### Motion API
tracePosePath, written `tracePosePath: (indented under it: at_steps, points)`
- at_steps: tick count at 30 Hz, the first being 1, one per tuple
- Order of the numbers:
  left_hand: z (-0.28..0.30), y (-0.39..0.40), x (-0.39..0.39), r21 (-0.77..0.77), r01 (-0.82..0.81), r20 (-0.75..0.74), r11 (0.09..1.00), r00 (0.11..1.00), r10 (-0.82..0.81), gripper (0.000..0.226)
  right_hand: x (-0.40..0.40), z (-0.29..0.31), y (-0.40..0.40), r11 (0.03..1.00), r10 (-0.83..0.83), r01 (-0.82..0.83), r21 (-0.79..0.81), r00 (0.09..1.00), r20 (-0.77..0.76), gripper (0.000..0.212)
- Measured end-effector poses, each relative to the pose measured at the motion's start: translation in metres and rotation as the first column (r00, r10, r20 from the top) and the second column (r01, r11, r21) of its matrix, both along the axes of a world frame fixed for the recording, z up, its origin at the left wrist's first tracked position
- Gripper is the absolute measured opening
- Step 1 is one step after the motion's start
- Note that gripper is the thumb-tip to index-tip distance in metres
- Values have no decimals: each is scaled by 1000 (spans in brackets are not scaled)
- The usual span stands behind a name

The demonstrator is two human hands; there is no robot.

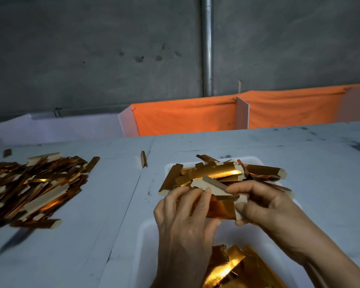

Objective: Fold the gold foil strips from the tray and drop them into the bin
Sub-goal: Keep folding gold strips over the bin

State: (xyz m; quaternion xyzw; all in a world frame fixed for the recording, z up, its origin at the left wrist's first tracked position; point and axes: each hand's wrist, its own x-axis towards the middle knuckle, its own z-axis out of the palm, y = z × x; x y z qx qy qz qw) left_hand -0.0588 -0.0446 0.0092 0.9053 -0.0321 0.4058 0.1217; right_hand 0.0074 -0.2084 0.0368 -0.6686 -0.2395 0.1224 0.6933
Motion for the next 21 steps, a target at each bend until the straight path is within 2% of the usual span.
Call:
tracePosePath:
  at_steps: [3,7,10,15,18,21]
  points:
    - [1,0,-3,-53,121,-64,991,990,-125,46,0,4,-4,994,113,-113,-1,991,-67,21]
    - [5,-2,-6,-221,241,-123,945,954,-272,49,5,5,-7,982,186,-178,69,974,-133,17]
    - [6,-5,-4,-247,277,-99,929,946,-309,52,7,6,-9,975,208,-192,112,966,-156,26]
    - [5,-6,-3,-260,279,-90,924,946,-311,48,7,7,-6,985,139,-122,121,981,-136,14]
    - [7,-6,-4,-336,274,-80,901,945,-317,46,7,5,-5,990,87,-74,119,990,-111,15]
    - [4,-8,-5,-400,258,-101,879,941,-323,34,6,5,-5,999,47,-47,23,998,-40,16]
